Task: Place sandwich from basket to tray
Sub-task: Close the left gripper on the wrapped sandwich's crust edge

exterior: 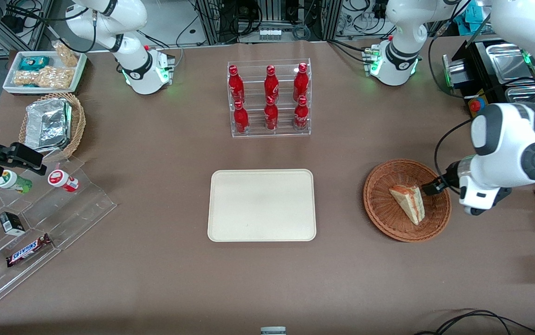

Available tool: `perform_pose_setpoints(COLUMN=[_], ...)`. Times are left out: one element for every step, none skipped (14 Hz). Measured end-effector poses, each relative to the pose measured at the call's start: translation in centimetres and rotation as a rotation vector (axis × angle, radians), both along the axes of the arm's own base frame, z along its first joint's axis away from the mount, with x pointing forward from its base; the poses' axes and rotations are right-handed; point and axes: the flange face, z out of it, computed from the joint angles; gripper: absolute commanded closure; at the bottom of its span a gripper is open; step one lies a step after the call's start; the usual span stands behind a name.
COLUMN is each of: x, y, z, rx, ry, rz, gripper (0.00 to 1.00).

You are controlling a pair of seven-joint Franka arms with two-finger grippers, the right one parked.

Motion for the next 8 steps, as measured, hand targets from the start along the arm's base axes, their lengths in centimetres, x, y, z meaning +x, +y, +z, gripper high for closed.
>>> perform_pose_setpoints(x=[0.3, 0.5, 0.6, 0.6, 0.7, 0.8, 0.8, 0.8], y=[-0.5, -0.9, -1.1, -1.1, -1.1, -1.1, -1.1, -1.1], z=[-0.4, -1.0, -1.9, -2.8, -3.6, -4.2, -4.7, -5.2], rx=[0.003, 0.006, 0.007, 0.007, 0.006, 0.005, 0.004, 0.003], ry=[-0.016, -0.018, -0.011, -0.003, 0.003, 0.007, 0.011, 0.017], rz=[0.022, 0.039, 0.049, 0.056, 0.061, 0.063, 0.065, 0.065], gripper=[0.0, 0.0, 0.0, 0.0, 0.0, 0.0, 0.0, 0.0])
